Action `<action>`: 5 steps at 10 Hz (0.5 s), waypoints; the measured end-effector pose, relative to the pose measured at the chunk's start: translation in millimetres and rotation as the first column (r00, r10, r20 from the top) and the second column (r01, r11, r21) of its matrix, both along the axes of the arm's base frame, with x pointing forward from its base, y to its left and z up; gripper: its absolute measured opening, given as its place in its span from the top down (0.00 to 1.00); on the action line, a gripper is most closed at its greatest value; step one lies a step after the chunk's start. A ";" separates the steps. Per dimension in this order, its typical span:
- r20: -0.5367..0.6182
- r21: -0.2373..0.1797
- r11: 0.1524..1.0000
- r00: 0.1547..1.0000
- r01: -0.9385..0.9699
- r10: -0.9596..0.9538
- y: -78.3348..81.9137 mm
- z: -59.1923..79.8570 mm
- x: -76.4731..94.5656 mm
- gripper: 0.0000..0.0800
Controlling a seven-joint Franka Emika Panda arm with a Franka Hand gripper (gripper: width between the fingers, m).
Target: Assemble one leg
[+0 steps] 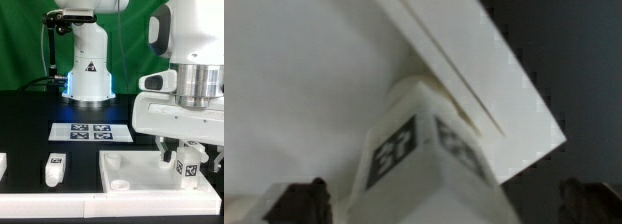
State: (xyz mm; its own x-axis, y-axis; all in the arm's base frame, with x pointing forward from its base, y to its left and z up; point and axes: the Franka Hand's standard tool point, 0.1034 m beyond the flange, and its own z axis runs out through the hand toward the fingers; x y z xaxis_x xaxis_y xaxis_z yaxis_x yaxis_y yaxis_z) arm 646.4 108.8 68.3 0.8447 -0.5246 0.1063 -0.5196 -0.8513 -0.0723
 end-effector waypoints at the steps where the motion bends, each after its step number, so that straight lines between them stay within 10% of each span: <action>1: 0.000 -0.020 0.993 0.993 -0.115 0.115 2.5 0.7 0.5 0.19; 5: -0.029 -0.080 0.804 0.808 -0.589 0.589 1.9 -4.2 -1.7 0.19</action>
Offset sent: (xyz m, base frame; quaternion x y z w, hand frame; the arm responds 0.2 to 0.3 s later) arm -0.0009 0.0157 -0.0175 0.0671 -0.1171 -0.4169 0.8989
